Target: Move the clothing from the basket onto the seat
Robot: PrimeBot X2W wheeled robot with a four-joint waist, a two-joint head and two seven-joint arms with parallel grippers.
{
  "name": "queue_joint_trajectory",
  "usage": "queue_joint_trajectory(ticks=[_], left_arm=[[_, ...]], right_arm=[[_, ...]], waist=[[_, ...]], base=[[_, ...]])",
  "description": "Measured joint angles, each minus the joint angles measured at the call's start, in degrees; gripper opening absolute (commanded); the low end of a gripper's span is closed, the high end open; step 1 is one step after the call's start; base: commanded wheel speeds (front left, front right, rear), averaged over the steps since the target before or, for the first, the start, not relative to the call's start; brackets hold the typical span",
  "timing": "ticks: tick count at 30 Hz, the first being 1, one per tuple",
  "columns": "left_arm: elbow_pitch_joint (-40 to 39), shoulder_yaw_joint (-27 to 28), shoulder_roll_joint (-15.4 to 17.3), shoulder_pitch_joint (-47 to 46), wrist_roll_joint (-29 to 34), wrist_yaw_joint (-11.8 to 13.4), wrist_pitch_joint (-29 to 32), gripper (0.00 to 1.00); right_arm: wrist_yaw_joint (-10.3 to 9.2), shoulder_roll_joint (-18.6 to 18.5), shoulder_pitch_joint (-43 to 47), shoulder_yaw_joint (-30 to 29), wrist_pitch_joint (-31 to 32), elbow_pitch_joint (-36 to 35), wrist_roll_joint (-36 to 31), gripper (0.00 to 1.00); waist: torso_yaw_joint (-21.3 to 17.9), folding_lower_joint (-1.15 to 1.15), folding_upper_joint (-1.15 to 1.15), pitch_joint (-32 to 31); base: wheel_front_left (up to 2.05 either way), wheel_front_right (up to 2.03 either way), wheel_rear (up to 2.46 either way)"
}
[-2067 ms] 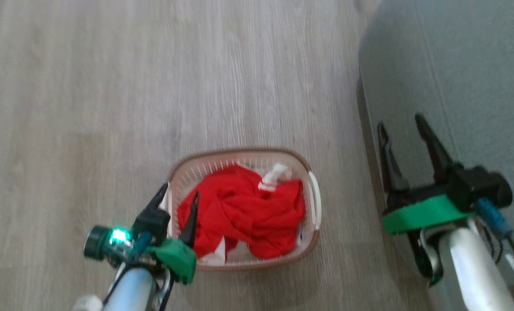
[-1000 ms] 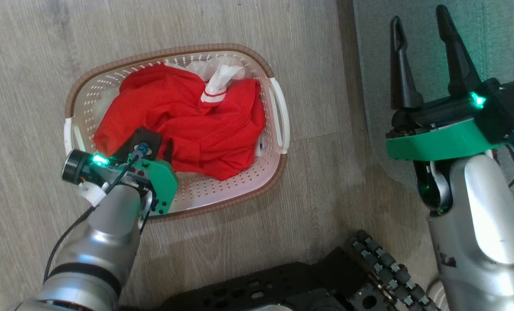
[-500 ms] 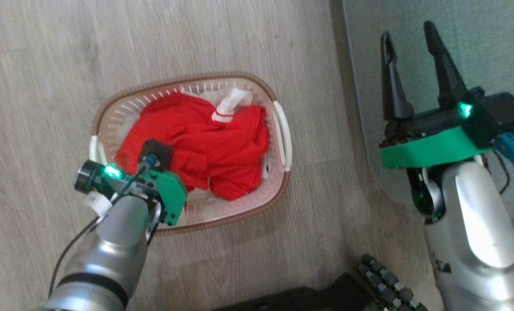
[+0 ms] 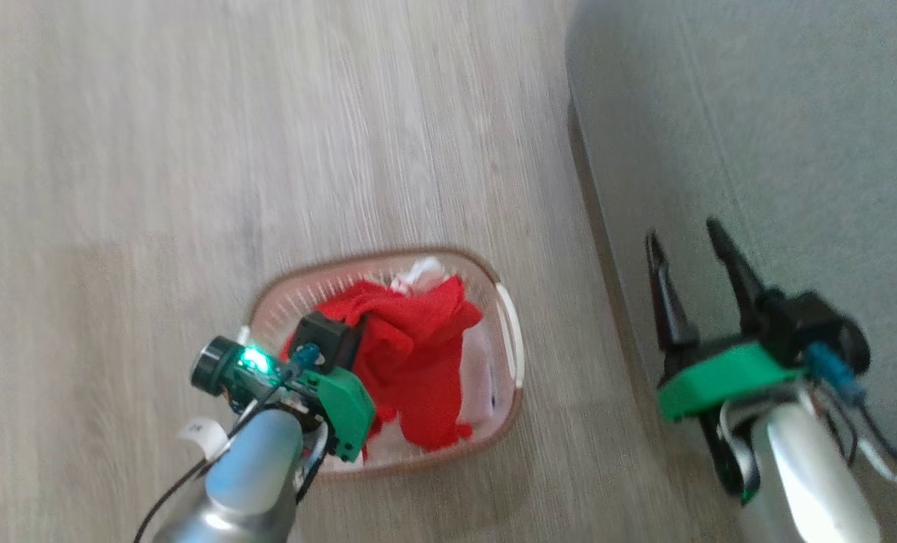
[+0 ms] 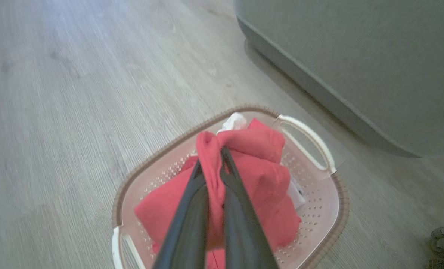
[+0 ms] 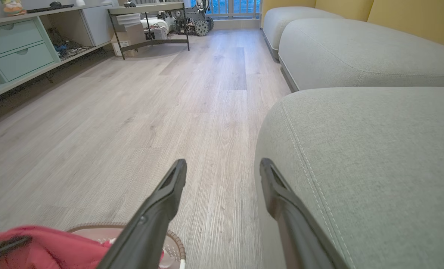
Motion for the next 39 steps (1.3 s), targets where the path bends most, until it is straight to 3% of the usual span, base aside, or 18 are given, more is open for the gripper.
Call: queue_joint_trajectory(ticks=[10, 18, 28, 39], left_arm=[[-6.99, -2.13, 0.0, 3.98, -0.88, -0.52, 0.0, 0.0], [-10.71, -3.28, -0.03, 2.64, -0.93, -1.01, 0.0, 0.0], [-14.72, -6.47, -0.15, -3.55, -3.85, -1.41, 0.05, 0.0], [-17.38, -8.59, -0.21, -7.32, -4.88, 0.12, 0.01, 0.0]], right_arm=[[0.0, 0.03, 10.66, -0.42, 0.01, 2.81, -1.04, 1.0], [0.0, 0.03, 13.95, -0.4, 0.01, 3.1, -1.04, 1.0], [0.01, 0.04, 14.57, 2.1, 0.01, 3.12, -1.05, 1.0], [0.0, 0.03, 9.59, 4.56, 0.01, 3.71, -3.48, 1.0]], waist=[[2.01, 0.0, 0.0, -15.91], [3.49, 0.0, 0.0, -25.13], [4.74, 0.0, 0.0, -27.36], [5.1, 0.0, 0.0, -26.9]], base=[[0.0, 0.0, 0.0], [0.0, 0.0, 0.0], [0.0, 0.0, 0.0], [0.0, 0.0, 0.0]])
